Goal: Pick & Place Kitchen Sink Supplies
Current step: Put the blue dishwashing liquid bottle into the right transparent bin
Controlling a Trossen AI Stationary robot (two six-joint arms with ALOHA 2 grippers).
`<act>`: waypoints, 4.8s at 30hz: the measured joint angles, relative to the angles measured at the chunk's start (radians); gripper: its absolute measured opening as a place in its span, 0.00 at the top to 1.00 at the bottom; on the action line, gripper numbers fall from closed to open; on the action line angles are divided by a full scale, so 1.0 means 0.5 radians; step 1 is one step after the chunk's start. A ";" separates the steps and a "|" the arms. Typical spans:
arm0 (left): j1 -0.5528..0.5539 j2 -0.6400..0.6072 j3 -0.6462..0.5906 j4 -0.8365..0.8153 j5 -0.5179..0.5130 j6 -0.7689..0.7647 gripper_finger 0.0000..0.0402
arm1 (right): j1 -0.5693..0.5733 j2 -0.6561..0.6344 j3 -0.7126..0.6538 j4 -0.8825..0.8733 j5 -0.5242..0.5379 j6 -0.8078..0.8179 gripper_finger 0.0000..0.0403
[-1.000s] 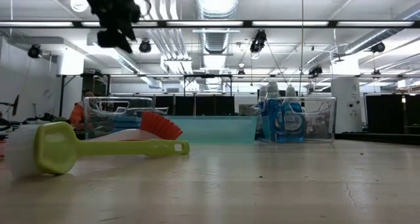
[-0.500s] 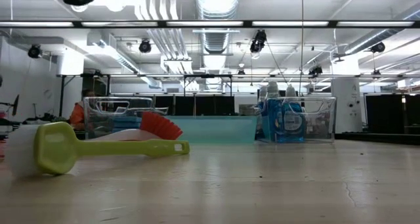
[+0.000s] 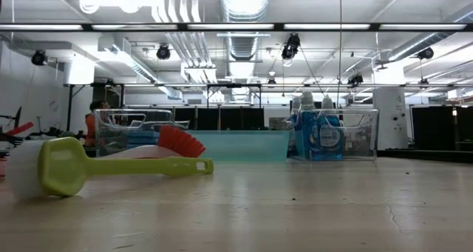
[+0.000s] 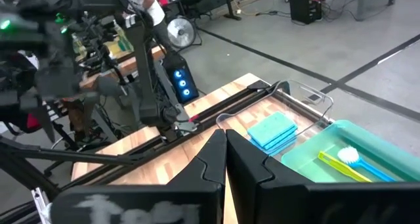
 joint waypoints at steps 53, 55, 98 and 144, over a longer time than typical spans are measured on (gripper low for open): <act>-1.010 1.058 -0.592 1.124 -1.015 -1.230 0.33 | 0.017 -0.001 0.000 0.154 -0.217 -0.137 0.98; -1.010 1.064 -0.593 1.124 -1.015 -1.246 0.35 | 0.017 -0.001 0.000 0.154 -0.217 -0.137 0.98; -0.214 0.231 -0.594 1.181 -0.907 -0.757 0.69 | 0.017 0.039 0.001 0.145 -0.766 0.297 0.63; 0.602 0.279 -0.593 1.909 -0.159 -0.302 0.68 | 0.022 0.894 0.001 1.301 -1.253 0.747 0.46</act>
